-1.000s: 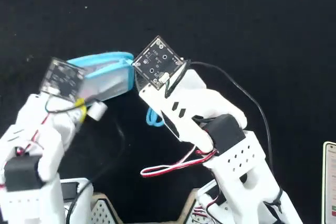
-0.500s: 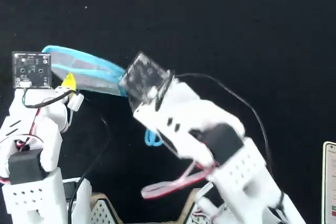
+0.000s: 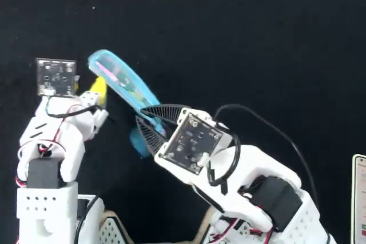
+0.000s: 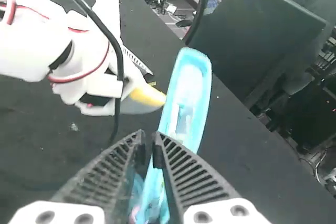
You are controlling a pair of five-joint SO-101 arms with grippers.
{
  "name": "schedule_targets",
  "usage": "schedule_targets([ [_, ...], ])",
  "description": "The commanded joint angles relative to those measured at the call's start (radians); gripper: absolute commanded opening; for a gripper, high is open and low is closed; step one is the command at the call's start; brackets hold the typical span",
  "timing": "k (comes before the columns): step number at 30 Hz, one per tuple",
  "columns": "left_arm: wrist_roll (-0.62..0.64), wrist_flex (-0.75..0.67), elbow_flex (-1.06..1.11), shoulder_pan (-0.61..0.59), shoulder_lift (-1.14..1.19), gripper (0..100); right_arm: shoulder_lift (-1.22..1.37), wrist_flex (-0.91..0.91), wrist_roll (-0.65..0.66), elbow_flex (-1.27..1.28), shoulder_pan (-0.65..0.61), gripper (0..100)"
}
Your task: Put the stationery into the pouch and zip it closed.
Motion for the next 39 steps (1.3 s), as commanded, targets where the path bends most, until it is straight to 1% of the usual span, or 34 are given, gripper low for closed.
schedule_targets([
  [1, 0.003, 0.006, -0.084, 0.027, -0.009, 17, -0.013, 0.0, 0.077, 0.041, 0.015, 1.1],
  [3, 0.002, 0.002, -0.062, 0.027, -0.008, 17, -0.025, 0.012, 0.1, 0.068, 0.066, 1.2],
  [6, 0.002, -0.046, -0.015, 0.027, -0.009, 17, -0.074, 0.117, 0.072, 0.077, 0.19, 2.5],
  [7, 0.0, -0.057, -0.004, 0.024, -0.009, 17, -0.094, 0.152, 0.057, 0.096, 0.204, 4.9],
  [10, 0.003, -0.066, 0.01, -0.007, -0.009, 17, -0.156, 0.229, 0.015, 0.231, 0.206, 16.5],
  [12, 0.002, -0.055, 0.013, -0.024, -0.009, 17, -0.211, 0.186, -0.003, 0.367, 0.21, 21.1],
  [16, 0.0, -0.061, 0.045, -0.074, -0.009, 17, -0.351, -0.043, -0.009, 0.647, 0.207, 19.4],
  [18, -0.002, -0.058, 0.065, -0.119, -0.009, 17, -0.426, -0.077, -0.002, 0.717, 0.209, 18.3],
  [19, -0.002, -0.058, 0.073, -0.147, -0.009, 17, -0.461, -0.058, -0.002, 0.731, 0.209, 18.1],
  [22, -0.002, -0.057, 0.085, -0.226, -0.009, 17, -0.536, 0.075, 0.006, 0.728, 0.206, 18.0],
  [24, -0.002, -0.057, 0.088, -0.255, -0.009, 17, -0.55, 0.15, 0.075, 0.73, 0.204, 18.0],
  [27, -0.002, -0.057, 0.108, -0.257, -0.008, 17, -0.504, 0.169, 0.193, 0.753, 0.21, 18.0],
  [32, 0.0, -0.063, 0.174, -0.208, -0.008, 17, -0.306, 0.153, 0.256, 0.748, 0.21, 18.0],
  [37, 0.003, -0.066, 0.232, -0.147, -0.008, 17, -0.044, 0.146, 0.264, 0.676, 0.209, 18.1],
  [39, 0.003, -0.066, 0.254, -0.133, -0.008, 17, 0.047, 0.106, 0.241, 0.645, 0.21, 18.1],
])
